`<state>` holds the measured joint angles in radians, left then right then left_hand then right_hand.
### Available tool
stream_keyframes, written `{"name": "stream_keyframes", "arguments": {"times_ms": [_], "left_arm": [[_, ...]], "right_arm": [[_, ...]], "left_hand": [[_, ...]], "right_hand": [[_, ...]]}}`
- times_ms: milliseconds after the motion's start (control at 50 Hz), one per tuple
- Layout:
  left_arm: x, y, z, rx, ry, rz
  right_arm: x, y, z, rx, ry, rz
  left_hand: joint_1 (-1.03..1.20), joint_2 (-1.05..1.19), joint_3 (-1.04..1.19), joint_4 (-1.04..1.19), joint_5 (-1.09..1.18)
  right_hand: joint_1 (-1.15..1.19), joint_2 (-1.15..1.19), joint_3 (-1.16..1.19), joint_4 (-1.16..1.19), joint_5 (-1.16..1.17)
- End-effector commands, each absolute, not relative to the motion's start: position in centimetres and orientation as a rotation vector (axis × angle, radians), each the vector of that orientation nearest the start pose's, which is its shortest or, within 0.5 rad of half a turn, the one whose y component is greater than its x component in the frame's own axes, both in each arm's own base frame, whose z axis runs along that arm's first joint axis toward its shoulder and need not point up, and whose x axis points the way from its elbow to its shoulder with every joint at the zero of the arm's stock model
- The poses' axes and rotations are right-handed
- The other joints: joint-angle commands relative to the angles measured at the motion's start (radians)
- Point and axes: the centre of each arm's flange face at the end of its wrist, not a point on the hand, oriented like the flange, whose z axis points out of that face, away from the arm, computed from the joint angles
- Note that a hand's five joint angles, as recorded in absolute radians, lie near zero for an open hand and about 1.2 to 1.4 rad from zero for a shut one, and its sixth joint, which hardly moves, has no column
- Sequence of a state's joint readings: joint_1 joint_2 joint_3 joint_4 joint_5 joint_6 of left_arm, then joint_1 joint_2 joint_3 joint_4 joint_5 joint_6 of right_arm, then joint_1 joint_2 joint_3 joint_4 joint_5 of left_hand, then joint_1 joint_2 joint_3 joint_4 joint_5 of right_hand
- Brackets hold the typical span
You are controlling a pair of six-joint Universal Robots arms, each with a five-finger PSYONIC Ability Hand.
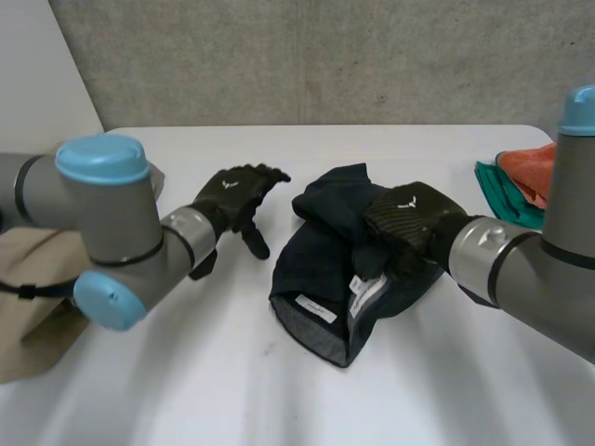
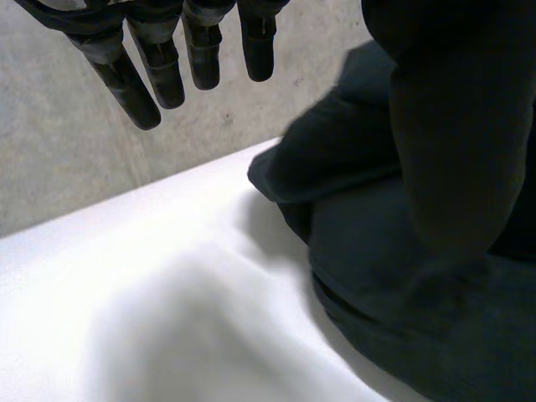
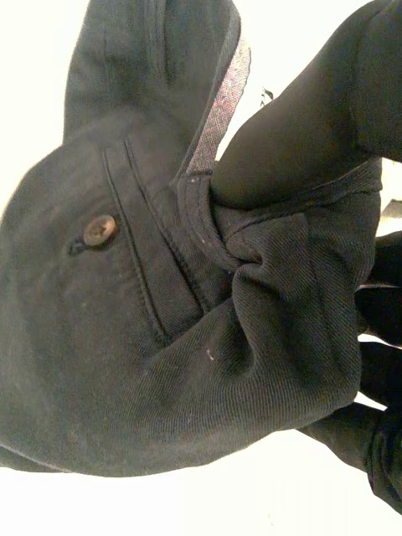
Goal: Fold the laundry.
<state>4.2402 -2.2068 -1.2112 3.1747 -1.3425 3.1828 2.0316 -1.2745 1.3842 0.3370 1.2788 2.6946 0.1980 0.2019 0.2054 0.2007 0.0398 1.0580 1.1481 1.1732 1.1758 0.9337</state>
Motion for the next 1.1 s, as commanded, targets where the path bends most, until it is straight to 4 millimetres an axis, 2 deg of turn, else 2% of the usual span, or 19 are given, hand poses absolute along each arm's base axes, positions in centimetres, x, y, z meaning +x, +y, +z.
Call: {"name": "stream_keyframes", "arguments": {"times_ms": [20,140,300,320,340,380,400,520,620,700,800,900,920,960,980,1000,1020,1040,1100], "left_arm": [[-34.9,-32.7,18.0,1.243,2.624,-2.139],[-37.3,-33.1,15.6,1.484,2.524,-2.056],[-39.7,-32.1,14.2,1.616,2.38,-2.103],[-39.9,-32.0,14.3,1.619,2.365,-2.123],[-40.5,-31.7,14.4,1.626,2.327,-2.169],[-40.8,-31.7,14.7,1.613,2.3,-2.202],[-40.7,-32.0,15.6,1.552,2.255,-2.251],[-39.0,-33.1,20.5,1.167,2.153,-2.344],[-37.4,-30.2,25.6,1.106,2.157,-2.411],[-35.7,-27.6,28.1,1.067,2.178,-2.436],[-34.1,-25.0,29.0,0.985,2.259,-2.426],[-34.5,-22.4,25.8,0.943,2.49,-2.322],[-34.8,-21.7,24.1,0.92,2.576,-2.268],[-35.2,-21.4,21.7,0.87,2.674,-2.196],[-35.7,-21.2,19.7,0.796,2.765,-2.14],[-35.8,-21.2,19.1,0.771,2.795,-2.122],[-36.1,-21.1,17.8,0.707,2.867,-2.079],[-36.2,-21.2,17.2,0.668,2.899,-2.057],[-36.3,-21.6,16.6,0.571,2.991,-1.997]], "right_arm": [[27.9,-20.2,25.0,-1.311,2.04,-1.458],[27.7,-18.3,25.4,-1.327,1.976,-1.434],[26.9,-17.6,25.1,-1.294,1.997,-1.412],[26.8,-17.6,25.0,-1.289,2.004,-1.41],[26.7,-17.9,24.9,-1.281,2.015,-1.416],[26.4,-18.4,24.9,-1.268,2.026,-1.434],[26.0,-19.2,25.1,-1.251,2.039,-1.462],[24.6,-22.8,26.4,-1.169,2.058,-1.622],[23.3,-27.7,30.0,-1.04,1.943,-1.934],[23.2,-31.3,32.4,-0.888,1.797,-2.105],[23.7,-35.6,33.0,-0.709,1.628,-2.168],[25.0,-38.9,30.4,-0.667,1.566,-2.117],[25.6,-39.6,28.7,-0.675,1.58,-2.068],[26.4,-40.0,26.7,-0.695,1.596,-2.016],[27.2,-40.3,24.6,-0.718,1.615,-1.968],[27.4,-40.5,23.5,-0.73,1.629,-1.948],[27.7,-40.8,21.8,-0.738,1.655,-1.922],[27.8,-41.0,21.0,-0.736,1.672,-1.91],[27.5,-41.5,19.1,-0.721,1.743,-1.901]], "left_hand": [[-0.023,-0.027,-0.031,-0.026,-0.04],[-0.023,-0.027,-0.031,-0.026,-0.04],[-0.023,-0.027,-0.031,-0.026,-0.04],[0.038,0.034,0.03,0.035,0.022],[0.516,0.512,0.508,0.513,0.499],[0.935,0.931,0.928,0.932,0.919],[1.196,1.192,1.188,1.193,1.179],[1.198,1.194,1.191,1.196,1.182],[1.198,1.194,1.191,1.196,1.182],[1.198,1.194,1.191,1.196,1.182],[1.198,1.194,1.191,1.196,1.182],[1.198,1.194,1.191,1.196,1.182],[1.198,1.194,1.191,1.196,1.182],[1.198,1.194,1.191,1.196,1.182],[1.198,1.194,1.191,1.196,1.182],[1.111,1.107,1.104,1.109,1.095],[0.802,0.799,0.795,0.8,0.786],[0.584,0.58,0.577,0.582,0.568],[0.17,0.166,0.162,0.167,0.153]], "right_hand": [[0.338,0.248,0.223,0.22,0.288],[0.338,0.248,0.223,0.22,0.288],[0.338,0.248,0.223,0.22,0.288],[0.338,0.248,0.223,0.22,0.288],[0.338,0.248,0.223,0.22,0.288],[0.338,0.248,0.223,0.22,0.288],[0.338,0.248,0.223,0.22,0.288],[0.338,0.248,0.223,0.22,0.288],[0.338,0.248,0.223,0.22,0.288],[0.338,0.248,0.223,0.22,0.288],[0.338,0.248,0.223,0.22,0.288],[0.338,0.248,0.223,0.22,0.288],[0.338,0.248,0.223,0.22,0.288],[0.186,0.096,0.071,0.068,0.136],[-0.073,-0.164,-0.189,-0.191,-0.124],[-0.224,-0.314,-0.339,-0.342,-0.274],[-0.589,-0.679,-0.704,-0.707,-0.639],[-0.758,-0.849,-0.874,-0.876,-0.809],[-0.883,-0.974,-0.999,-1.001,-0.934]]}}
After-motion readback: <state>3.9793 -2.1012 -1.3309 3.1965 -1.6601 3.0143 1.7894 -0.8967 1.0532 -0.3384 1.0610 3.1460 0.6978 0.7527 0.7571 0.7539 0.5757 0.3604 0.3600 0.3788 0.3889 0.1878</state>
